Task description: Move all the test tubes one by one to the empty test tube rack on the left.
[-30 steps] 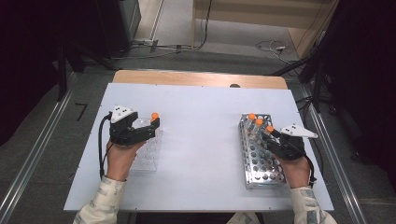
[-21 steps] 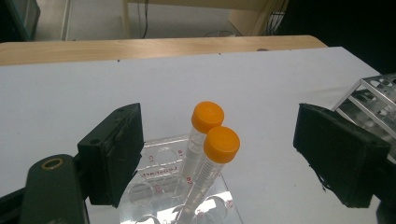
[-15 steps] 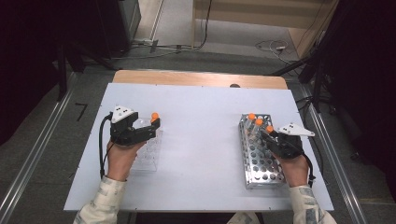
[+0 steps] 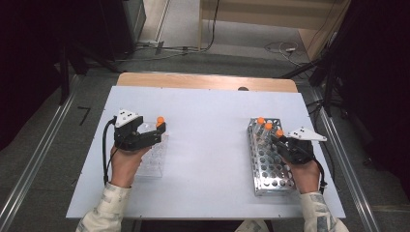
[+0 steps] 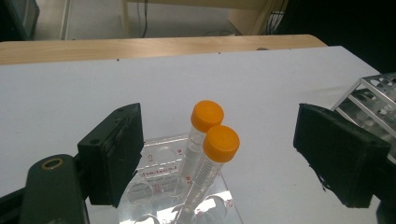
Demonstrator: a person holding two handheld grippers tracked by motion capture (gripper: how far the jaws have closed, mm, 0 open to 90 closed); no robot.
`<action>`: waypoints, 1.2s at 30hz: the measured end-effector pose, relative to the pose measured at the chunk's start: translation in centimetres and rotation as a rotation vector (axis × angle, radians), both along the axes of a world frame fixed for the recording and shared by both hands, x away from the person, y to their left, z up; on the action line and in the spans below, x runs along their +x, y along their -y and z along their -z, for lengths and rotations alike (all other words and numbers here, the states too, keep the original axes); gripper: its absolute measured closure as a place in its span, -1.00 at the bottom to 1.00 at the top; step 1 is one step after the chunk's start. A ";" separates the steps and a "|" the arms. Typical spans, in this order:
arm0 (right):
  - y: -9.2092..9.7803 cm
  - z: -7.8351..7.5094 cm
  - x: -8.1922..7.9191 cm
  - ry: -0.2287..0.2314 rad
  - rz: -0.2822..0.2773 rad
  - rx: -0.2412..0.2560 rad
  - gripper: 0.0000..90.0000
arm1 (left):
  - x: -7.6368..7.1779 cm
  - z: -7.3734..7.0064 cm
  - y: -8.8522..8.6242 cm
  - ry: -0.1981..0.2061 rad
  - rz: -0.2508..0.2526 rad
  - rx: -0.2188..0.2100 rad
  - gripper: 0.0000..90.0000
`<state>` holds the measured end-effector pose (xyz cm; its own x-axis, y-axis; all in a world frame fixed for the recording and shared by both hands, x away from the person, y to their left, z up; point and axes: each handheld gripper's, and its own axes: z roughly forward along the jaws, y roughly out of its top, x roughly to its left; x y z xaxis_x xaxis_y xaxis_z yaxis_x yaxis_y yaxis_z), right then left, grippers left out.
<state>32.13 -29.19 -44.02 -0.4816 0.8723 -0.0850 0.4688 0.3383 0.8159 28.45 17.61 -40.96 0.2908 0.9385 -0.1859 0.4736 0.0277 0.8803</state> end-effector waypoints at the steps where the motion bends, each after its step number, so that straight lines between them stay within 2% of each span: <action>1: 0.0 -0.2 -0.1 0.001 0.001 0.002 0.57 | 0.0 0.0 0.0 0.000 0.001 -0.001 -0.64; 8: -0.1 -0.7 -0.3 0.007 0.008 0.002 0.57 | 0.0 0.0 0.0 0.003 0.004 -0.001 -0.64; 22: 0.4 -3.0 -1.3 0.050 0.020 0.046 0.58 | 0.0 0.0 0.1 0.002 0.007 -0.003 -0.64; 36: 0.4 -5.5 -3.2 0.103 -0.009 0.081 0.58 | 0.0 0.0 0.2 0.006 0.009 -0.008 -0.64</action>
<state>28.97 -29.61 -38.52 -0.4818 0.8740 -0.0639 0.3787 0.2734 0.8842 28.40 17.46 -40.94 0.3007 0.9343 -0.1914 0.4682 0.0302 0.8831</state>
